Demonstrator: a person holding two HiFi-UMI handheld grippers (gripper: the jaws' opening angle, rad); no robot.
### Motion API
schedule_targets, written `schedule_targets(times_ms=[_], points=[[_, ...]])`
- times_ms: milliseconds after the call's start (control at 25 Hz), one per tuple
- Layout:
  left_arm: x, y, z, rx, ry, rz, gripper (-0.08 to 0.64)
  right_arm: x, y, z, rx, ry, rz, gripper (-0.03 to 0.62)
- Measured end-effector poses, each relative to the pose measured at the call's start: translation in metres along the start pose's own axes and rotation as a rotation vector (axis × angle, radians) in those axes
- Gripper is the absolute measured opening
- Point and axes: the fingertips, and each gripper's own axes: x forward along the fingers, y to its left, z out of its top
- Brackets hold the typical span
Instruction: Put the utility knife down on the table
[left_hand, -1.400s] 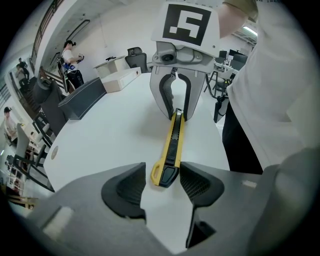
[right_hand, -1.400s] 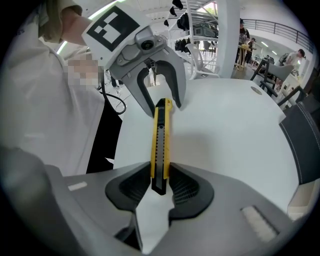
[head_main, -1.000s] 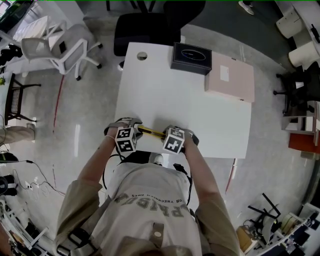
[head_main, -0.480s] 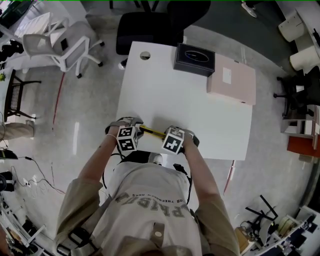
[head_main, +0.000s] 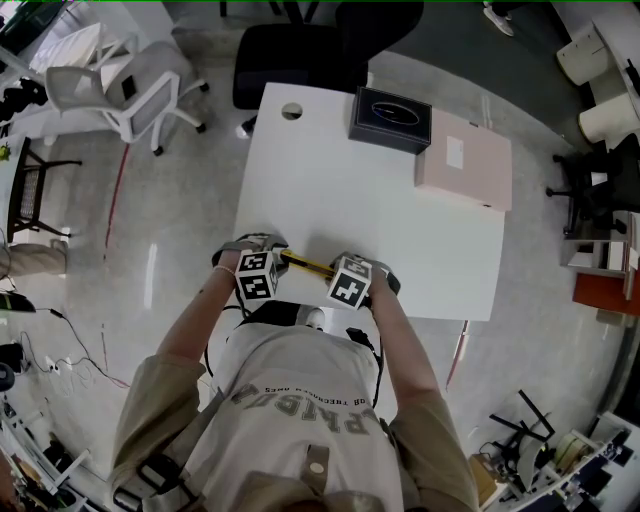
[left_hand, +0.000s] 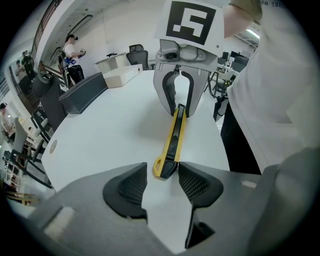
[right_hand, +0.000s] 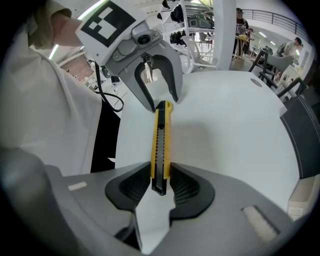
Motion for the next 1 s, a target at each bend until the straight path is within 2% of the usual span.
schedule_targets(times_ms=[600,880,1000], points=[[-0.001,-0.002,0.002,-0.008,-0.008,-0.017,0.210,0.000,0.002,-0.003,-0.005,-0.023,-0.036,0.135],[-0.002,-0.001,-0.003,-0.079,-0.039,-0.022,0.209,-0.003,0.001,-0.003,0.050,-0.060,-0.034,0.135],[-0.004,-0.003,-0.005,-0.082,-0.034,-0.017,0.209,-0.010,-0.001,-0.004,0.086,-0.091,-0.047,0.135]])
